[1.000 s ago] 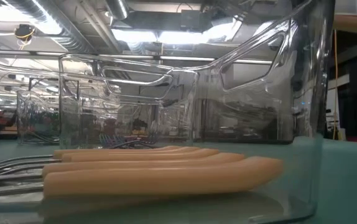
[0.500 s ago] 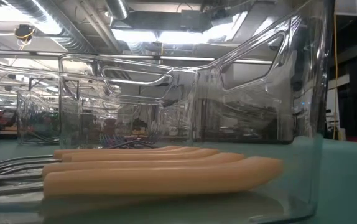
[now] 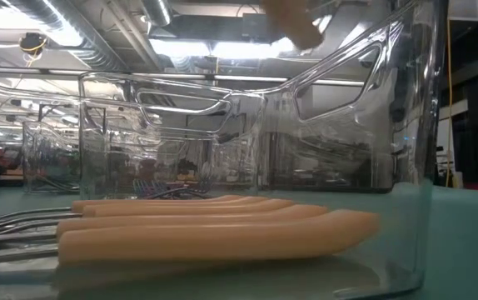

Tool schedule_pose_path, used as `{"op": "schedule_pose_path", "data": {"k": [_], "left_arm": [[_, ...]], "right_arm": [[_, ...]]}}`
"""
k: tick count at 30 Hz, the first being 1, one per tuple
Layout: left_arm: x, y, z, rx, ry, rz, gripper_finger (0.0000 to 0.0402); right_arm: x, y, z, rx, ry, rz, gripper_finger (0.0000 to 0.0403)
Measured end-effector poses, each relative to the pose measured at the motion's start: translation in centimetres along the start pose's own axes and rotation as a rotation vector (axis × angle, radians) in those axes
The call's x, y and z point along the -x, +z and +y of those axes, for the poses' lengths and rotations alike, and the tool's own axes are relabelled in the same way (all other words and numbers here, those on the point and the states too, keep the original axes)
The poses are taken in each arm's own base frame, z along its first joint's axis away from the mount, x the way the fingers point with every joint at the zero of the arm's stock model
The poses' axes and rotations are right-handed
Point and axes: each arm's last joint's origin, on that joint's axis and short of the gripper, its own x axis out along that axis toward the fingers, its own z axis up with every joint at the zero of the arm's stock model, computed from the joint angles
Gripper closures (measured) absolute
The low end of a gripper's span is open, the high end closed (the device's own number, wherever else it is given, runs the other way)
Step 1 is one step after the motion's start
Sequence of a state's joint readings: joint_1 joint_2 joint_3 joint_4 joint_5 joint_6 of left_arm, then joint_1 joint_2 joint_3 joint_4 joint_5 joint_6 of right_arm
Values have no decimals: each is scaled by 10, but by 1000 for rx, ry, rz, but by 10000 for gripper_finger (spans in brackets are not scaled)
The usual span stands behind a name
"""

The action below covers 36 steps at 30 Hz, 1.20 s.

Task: Sort silverware by color (type)
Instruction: Put the yellow fork into the bottom transparent bin

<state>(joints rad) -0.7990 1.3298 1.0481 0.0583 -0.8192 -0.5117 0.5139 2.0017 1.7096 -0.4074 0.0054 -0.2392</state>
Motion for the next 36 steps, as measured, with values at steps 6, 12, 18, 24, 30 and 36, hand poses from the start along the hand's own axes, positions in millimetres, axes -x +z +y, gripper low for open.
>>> {"op": "schedule_pose_path", "data": {"k": [6, 12, 18, 24, 30, 36], "left_arm": [[-1, 1, 2, -11, 20, -7, 333], [-1, 1, 2, -12, 22, -6, 333], [-1, 0, 3, -24, 26, 4, 333], [-1, 0, 3, -24, 26, 4, 333], [-1, -1, 3, -42, 27, 7, 333], [-1, -1, 3, -43, 22, 10, 333]], "right_arm": [[-26, -9, -10, -15, 13, -36, 402], [-56, -32, -16, -33, 22, 38, 402], [-82, -54, -18, -45, 30, 111, 402], [-90, -62, -22, -46, 19, 127, 402], [-90, -63, -25, -53, 13, 127, 388], [-91, -63, -25, -53, 3, 131, 359]]}}
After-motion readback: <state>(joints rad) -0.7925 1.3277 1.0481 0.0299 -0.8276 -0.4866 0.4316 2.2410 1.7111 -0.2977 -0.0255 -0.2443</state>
